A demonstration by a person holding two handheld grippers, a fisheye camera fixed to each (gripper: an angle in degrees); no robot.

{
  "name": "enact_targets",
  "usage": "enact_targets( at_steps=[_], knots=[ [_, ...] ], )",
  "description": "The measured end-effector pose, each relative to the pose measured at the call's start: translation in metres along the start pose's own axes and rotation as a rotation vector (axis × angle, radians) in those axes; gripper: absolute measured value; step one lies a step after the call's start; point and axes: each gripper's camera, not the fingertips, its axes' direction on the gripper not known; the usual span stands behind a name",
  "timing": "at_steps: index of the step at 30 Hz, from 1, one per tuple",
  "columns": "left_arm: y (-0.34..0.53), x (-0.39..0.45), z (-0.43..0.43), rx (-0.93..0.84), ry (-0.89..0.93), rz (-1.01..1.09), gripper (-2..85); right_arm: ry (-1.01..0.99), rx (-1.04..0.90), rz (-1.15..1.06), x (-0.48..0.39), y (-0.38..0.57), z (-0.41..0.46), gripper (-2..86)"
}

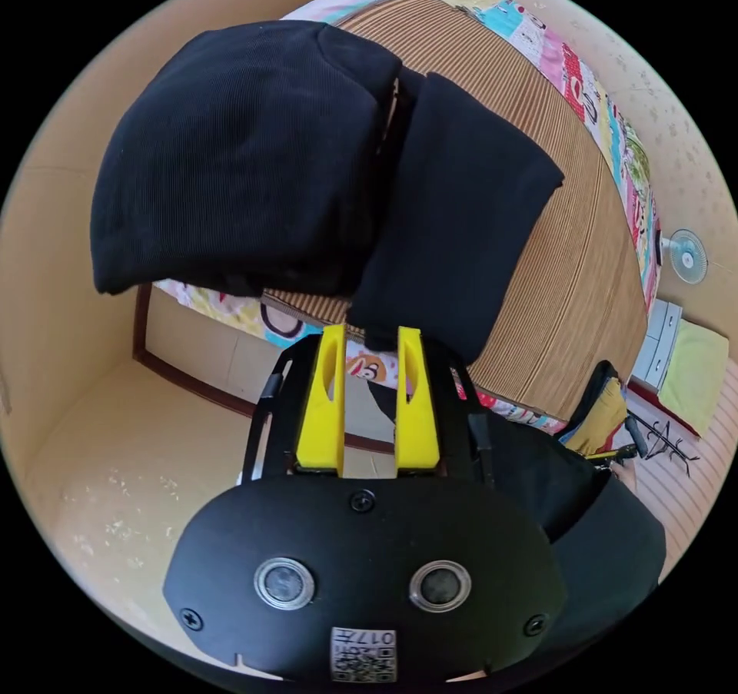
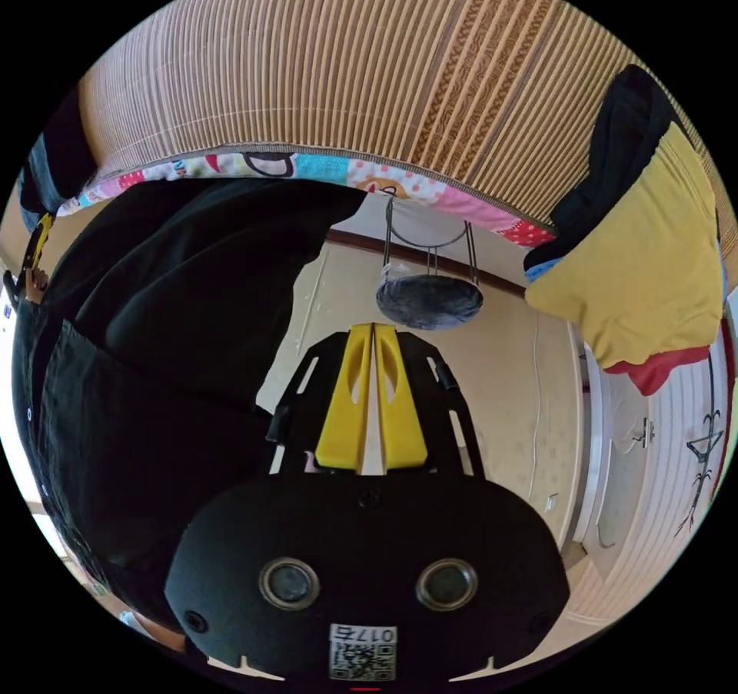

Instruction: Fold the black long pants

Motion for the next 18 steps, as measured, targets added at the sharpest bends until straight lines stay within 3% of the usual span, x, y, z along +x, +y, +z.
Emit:
enact_targets(
  at_steps=[4,8,11,13,15,18],
  knots=[
    [-0.013,-0.006,0.031,-0.096,0.073,0.002,8.7,-0.126,0.008,0.102,0.007,0.02,0.042,0.4],
    [-0.003,-0.018,0.054,-0.135,0.215,-0.056,5.8,-0.252,-0.104,0.117,-0.002,0.036,0.108,0.4],
    [0.016,-0.024,0.062,-0.152,0.483,0.029,4.9,-0.398,-0.043,0.051,-0.015,0.052,0.122,0.5],
    [0.035,-0.02,0.053,-0.094,0.792,0.17,4.2,-0.451,0.033,0.062,-0.015,0.062,0.117,0.5],
    [0.045,-0.015,0.041,-0.028,0.97,0.237,3.8,-0.475,0.103,0.088,-0.013,0.066,0.102,0.5],
    [0.042,0.009,0.006,0.066,1.091,0.377,3.6,-0.444,0.173,0.09,-0.018,0.064,0.075,0.6]
  ],
)
